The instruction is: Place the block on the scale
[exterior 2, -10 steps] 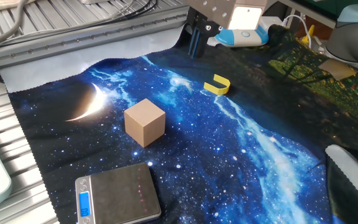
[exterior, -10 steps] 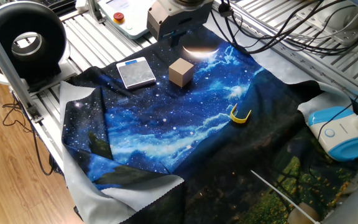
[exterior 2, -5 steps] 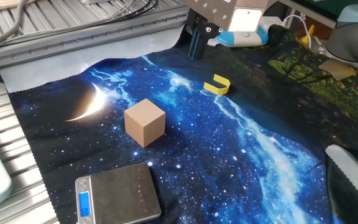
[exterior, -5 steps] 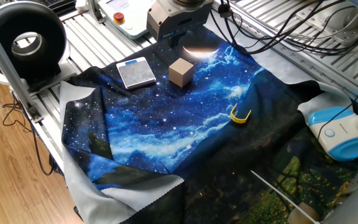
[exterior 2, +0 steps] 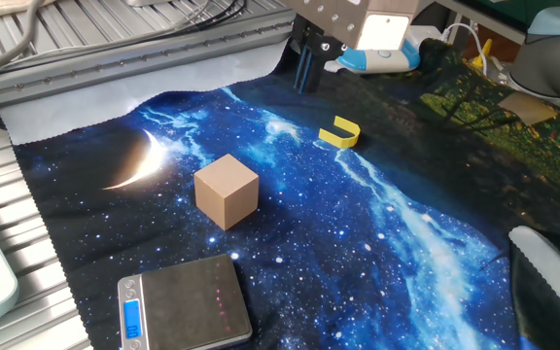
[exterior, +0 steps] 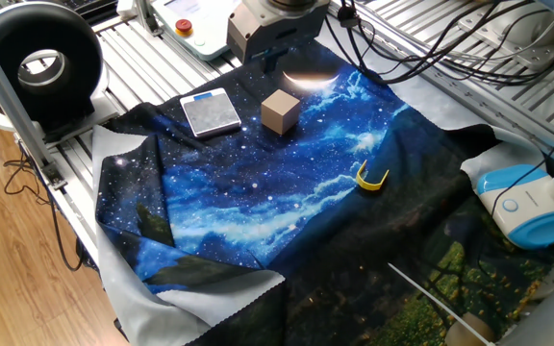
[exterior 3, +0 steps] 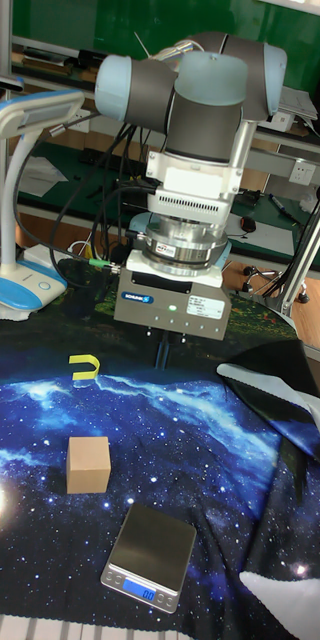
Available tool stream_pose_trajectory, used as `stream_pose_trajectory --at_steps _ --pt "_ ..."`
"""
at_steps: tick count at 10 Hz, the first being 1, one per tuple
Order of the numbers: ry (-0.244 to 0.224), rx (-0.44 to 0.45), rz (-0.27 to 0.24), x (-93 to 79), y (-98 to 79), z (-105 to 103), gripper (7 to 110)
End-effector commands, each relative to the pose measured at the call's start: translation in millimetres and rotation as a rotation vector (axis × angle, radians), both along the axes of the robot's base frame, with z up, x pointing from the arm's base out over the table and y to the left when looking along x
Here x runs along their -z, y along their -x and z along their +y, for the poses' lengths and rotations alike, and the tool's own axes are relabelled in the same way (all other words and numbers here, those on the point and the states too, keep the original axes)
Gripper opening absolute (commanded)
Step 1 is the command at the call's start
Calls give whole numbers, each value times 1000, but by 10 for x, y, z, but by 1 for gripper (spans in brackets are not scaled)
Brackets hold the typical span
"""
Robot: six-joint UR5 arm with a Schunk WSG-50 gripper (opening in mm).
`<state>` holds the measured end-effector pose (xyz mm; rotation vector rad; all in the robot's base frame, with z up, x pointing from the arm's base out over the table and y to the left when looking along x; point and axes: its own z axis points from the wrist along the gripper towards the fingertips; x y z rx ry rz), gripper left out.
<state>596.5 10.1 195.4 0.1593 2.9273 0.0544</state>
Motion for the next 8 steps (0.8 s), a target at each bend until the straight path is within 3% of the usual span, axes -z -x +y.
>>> stream_pose_trajectory --at_steps 1,6,8 --pt "-1 -3 -3 -2 -5 -16 7" --pt "10 -10 10 45 35 -83 7" --pt "21 -30 39 102 124 -118 7"
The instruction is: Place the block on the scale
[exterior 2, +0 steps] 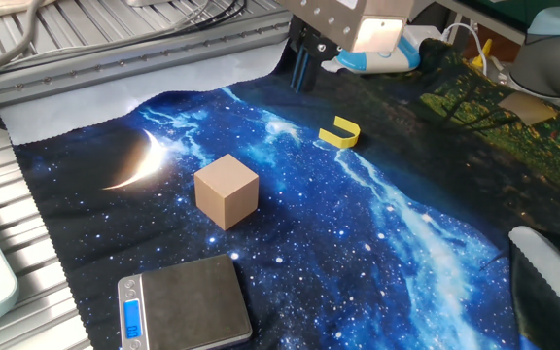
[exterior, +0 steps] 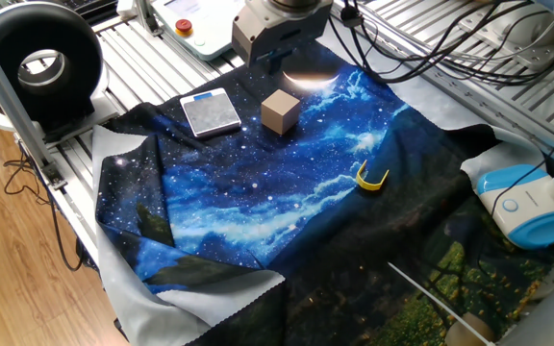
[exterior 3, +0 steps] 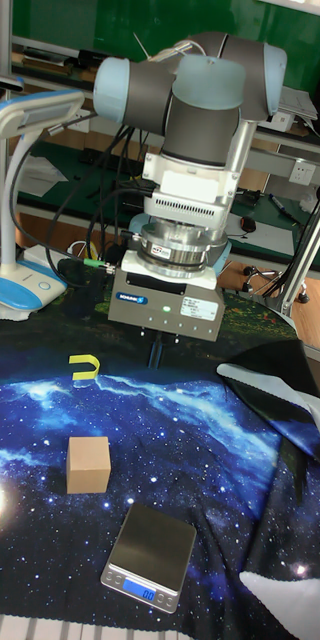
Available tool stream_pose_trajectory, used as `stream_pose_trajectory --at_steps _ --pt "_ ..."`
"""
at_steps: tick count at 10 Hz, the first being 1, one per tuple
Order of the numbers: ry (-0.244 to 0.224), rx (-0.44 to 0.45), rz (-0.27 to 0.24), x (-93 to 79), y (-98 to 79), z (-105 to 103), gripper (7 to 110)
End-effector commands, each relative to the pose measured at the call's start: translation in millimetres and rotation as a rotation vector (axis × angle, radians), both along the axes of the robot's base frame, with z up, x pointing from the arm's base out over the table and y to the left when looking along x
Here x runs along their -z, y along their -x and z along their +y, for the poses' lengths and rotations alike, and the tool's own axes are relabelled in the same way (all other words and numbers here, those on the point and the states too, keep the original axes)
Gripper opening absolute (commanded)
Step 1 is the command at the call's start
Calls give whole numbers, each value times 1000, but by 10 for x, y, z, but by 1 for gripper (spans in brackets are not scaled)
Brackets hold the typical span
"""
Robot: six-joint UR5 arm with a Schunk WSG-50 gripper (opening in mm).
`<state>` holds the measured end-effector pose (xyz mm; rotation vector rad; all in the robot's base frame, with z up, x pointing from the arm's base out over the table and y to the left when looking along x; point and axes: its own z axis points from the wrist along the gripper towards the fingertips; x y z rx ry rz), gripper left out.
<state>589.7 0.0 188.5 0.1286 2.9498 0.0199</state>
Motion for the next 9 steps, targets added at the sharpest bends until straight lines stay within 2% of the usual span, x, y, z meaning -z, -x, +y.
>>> stream_pose_trajectory --at_steps 1,4,5,6,9 --pt "4 -24 17 67 65 -32 7" --pt "18 -66 47 173 179 -51 7" --pt "22 -101 82 217 283 -26 7" --pt "10 -99 109 233 356 23 7" --pt "4 -44 117 207 353 105 7"
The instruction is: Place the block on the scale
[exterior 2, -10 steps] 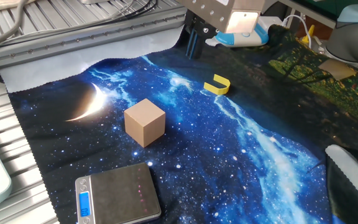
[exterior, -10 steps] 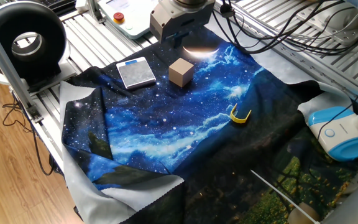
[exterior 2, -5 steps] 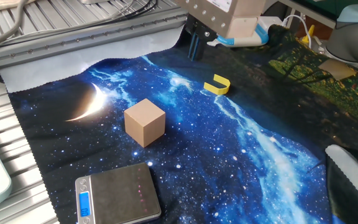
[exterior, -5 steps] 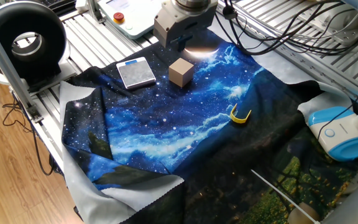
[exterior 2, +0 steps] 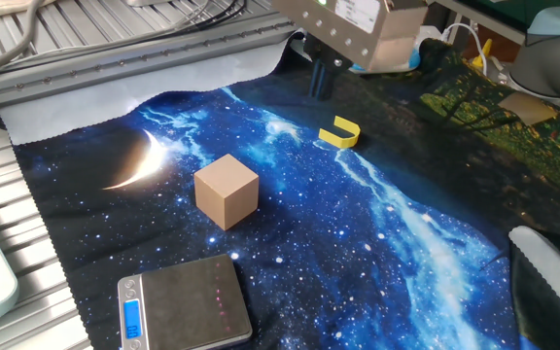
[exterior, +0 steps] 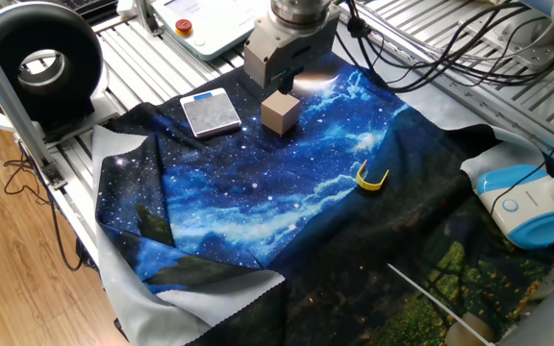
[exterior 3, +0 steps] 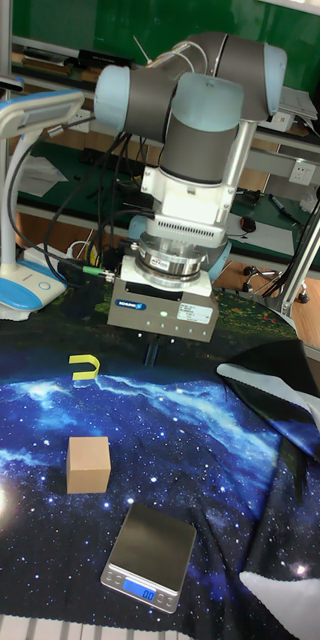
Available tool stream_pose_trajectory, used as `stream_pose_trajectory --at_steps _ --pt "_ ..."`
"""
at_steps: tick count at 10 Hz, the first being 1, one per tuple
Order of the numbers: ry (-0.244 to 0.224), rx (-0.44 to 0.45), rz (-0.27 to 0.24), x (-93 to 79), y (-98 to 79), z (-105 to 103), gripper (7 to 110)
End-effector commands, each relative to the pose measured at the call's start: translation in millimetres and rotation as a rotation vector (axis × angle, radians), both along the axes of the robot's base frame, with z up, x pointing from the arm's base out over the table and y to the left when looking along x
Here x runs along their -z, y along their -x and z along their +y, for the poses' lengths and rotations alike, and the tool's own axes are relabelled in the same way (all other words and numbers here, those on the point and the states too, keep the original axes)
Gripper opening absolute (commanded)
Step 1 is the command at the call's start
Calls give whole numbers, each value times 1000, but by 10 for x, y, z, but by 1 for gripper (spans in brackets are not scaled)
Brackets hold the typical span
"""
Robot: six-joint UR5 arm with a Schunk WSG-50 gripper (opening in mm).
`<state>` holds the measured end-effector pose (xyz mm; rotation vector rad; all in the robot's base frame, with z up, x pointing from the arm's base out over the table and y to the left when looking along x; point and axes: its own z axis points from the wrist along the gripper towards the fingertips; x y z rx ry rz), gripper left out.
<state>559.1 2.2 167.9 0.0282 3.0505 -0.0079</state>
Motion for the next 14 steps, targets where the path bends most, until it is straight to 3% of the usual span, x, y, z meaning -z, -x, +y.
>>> stream_pose_trajectory --at_steps 1,2,4,5,6,7,9,11,12,14 --pt "-28 35 8 52 48 135 7" --pt "-35 18 -2 142 76 171 7" --pt "-12 11 63 262 321 161 7" --pt "10 50 10 270 213 130 7" --pt "2 68 -5 280 210 181 7" --pt "-29 78 0 290 242 273 7" --pt "-26 59 13 314 282 242 7" --pt "-57 51 15 339 301 292 7" --pt "-62 50 -3 344 286 252 7" --pt "-54 45 26 316 433 117 7"
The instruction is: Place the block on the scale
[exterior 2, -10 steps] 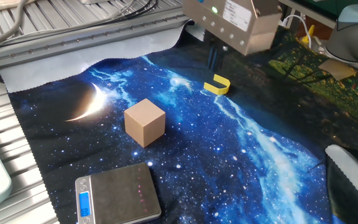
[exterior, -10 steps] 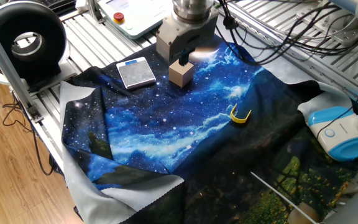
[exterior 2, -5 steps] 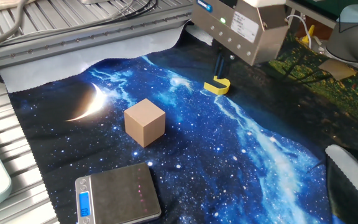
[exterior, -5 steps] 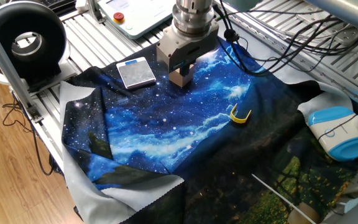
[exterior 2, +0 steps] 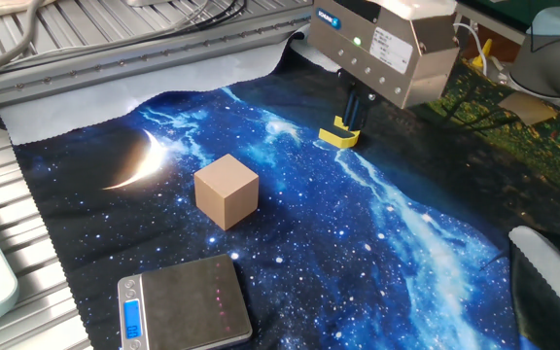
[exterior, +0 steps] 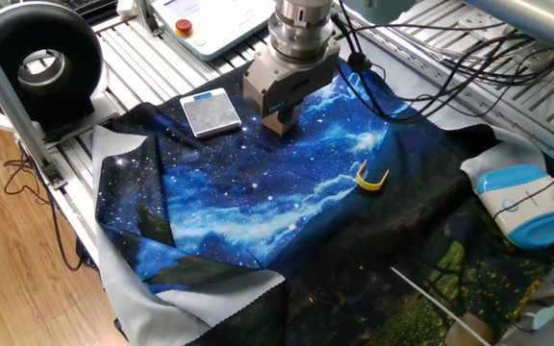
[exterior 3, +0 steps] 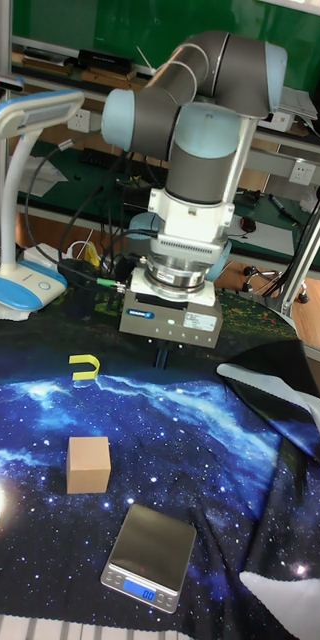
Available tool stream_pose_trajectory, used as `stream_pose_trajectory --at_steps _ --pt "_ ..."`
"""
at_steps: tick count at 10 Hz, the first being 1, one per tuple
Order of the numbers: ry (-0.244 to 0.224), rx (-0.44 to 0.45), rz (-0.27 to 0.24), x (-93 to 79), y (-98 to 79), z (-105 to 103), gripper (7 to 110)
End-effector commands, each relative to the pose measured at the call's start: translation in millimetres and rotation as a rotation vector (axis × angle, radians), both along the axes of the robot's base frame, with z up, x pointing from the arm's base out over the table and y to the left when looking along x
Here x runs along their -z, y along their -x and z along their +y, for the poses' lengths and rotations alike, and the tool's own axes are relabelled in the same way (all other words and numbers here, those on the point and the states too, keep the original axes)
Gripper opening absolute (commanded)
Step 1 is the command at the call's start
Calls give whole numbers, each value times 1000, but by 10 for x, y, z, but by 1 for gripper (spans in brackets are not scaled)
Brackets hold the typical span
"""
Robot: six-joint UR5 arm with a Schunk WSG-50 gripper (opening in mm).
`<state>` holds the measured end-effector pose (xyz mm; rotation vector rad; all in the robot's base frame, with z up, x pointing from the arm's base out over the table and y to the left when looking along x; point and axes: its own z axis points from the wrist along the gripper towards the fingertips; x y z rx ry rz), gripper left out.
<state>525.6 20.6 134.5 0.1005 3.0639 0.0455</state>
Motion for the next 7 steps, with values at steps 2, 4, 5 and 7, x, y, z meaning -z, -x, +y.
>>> stream_pose_trajectory --at_steps 2,4,5,7 --pt "19 -3 7 -1 193 -277 7" --pt "20 3 1 -11 301 -318 7" --pt "21 9 3 -57 399 -320 7" --pt "48 18 4 -97 555 -388 7"
